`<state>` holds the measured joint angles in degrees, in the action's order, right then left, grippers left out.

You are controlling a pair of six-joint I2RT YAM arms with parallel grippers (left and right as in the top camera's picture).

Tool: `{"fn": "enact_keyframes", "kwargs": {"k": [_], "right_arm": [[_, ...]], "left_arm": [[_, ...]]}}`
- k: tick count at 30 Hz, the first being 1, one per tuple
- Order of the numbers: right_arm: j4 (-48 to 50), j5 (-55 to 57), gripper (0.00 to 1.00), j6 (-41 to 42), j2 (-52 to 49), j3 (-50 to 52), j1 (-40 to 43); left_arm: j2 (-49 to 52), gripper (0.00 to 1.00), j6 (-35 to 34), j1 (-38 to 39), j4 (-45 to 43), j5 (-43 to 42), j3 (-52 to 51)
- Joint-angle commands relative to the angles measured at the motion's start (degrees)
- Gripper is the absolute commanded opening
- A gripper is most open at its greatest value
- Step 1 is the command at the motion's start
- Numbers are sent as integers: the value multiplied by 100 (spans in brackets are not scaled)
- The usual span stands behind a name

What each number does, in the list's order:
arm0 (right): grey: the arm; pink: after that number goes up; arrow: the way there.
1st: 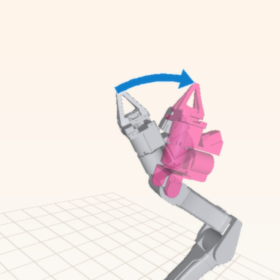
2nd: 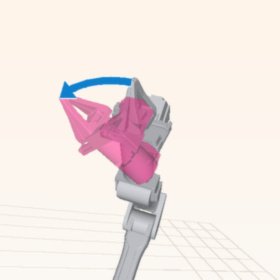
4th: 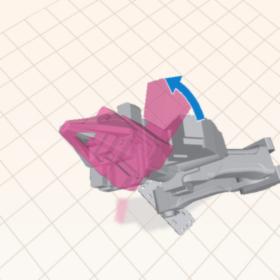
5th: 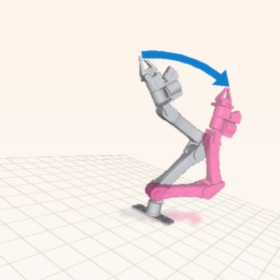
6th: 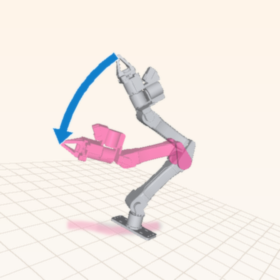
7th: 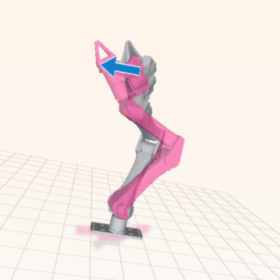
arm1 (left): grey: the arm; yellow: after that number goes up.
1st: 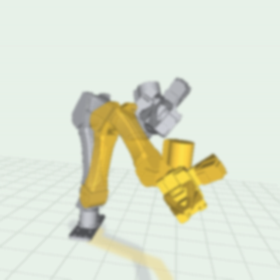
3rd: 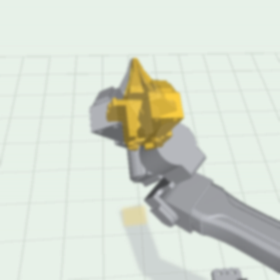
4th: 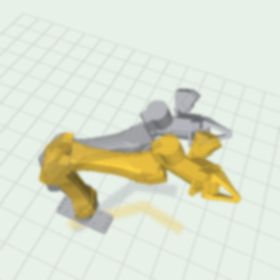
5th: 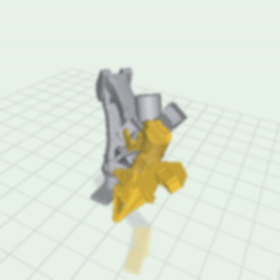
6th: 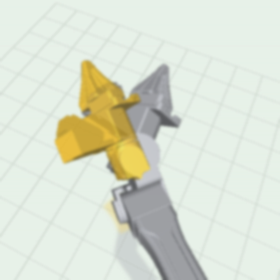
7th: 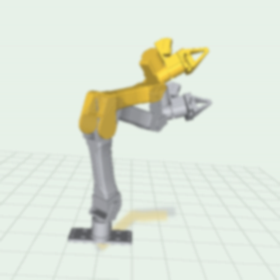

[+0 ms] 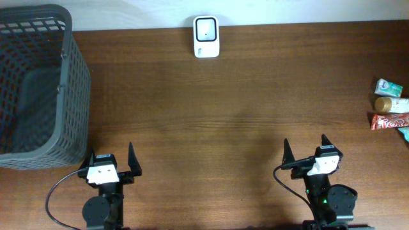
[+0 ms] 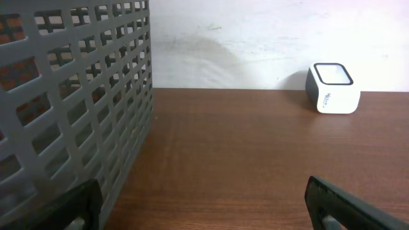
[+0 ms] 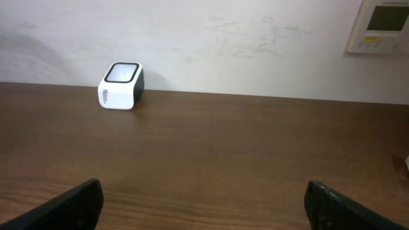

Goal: Scan the item barcode

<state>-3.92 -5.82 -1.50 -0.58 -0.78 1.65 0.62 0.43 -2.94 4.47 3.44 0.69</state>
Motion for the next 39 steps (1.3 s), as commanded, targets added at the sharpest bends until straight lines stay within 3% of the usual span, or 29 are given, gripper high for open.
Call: {"fn": "enact_keyframes", "kwargs": {"k": [1,3,5,15,39], "right_arm": [[-26,153,99,22,37,46,-50],[-59,306,99,85,37,46,-48],[-83,529,99,649,37,46,-52],[-90,483,99,232,37,46,-52],[-63,459,99,236,37,46,-52]], "left_arm": [[-33,99,92,28,17,-20,-17],[-33,99,90,28,17,-22,-17],[-33,99,90,28,17,-20,-17],[-33,99,90,28,17,-20,-17],[-33,99,92,28,17,-20,-17]]}}
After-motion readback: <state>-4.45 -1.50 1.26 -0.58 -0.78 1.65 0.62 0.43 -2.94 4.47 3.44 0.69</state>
